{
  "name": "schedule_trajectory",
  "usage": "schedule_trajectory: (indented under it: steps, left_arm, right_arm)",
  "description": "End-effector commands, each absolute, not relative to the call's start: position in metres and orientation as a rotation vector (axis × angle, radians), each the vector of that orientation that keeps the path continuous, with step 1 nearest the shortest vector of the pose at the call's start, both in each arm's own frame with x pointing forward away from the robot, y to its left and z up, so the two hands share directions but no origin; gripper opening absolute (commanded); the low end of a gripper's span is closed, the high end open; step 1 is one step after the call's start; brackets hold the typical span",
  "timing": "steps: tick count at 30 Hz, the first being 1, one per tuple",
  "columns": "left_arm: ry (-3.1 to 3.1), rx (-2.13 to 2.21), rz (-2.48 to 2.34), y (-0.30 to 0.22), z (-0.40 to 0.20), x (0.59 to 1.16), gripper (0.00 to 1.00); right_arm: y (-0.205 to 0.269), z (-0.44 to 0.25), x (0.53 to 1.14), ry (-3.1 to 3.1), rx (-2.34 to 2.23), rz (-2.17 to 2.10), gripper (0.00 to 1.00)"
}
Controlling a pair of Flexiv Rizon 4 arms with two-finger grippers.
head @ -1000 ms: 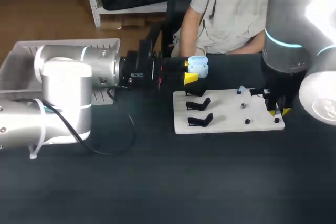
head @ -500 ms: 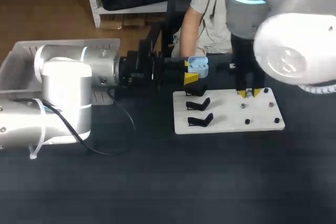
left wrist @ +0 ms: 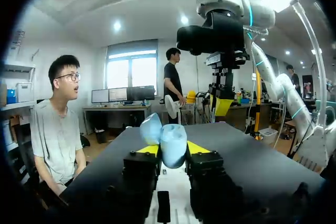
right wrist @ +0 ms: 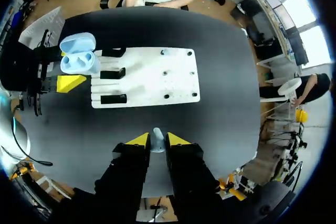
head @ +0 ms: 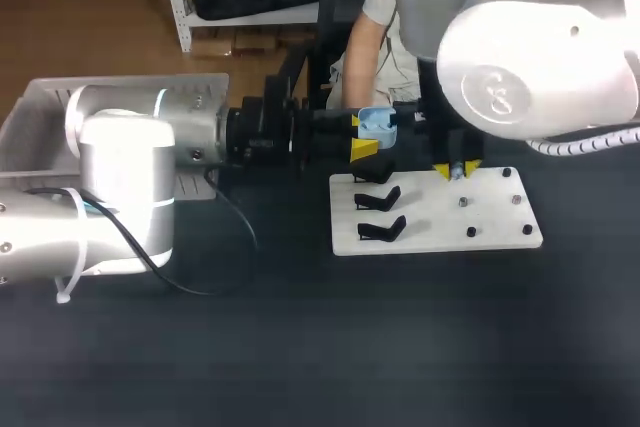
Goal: Pick up each earbud case from the left stands, insert the matching earbuds, close the lid, and place the case in the box.
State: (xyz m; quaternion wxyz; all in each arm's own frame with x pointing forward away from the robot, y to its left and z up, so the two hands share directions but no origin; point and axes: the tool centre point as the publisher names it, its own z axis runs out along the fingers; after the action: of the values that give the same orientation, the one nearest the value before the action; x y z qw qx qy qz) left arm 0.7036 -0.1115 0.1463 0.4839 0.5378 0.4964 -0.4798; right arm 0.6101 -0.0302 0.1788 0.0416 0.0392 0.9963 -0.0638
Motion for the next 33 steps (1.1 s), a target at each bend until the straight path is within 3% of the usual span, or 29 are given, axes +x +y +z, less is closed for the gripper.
schedule_trajectory:
  steps: [1,11,33]
  left_arm:
    - [1.206,1.308,-1.168,-0.112,0.145,0.704,0.0]
    - [1.206,1.308,-1.168,-0.112,0.145,0.704,0.0]
    - [1.208,1.277,-1.177,-0.115,0.132,0.692,0.0]
  right_arm:
    - [-0.015,0.188,0.623,3.042,0.301,-0.066,0.0]
    - [0.009,0.193,0.649,3.058,0.606,-0.037,0.0]
    - [0.009,0.195,0.652,3.036,0.627,-0.065,0.0]
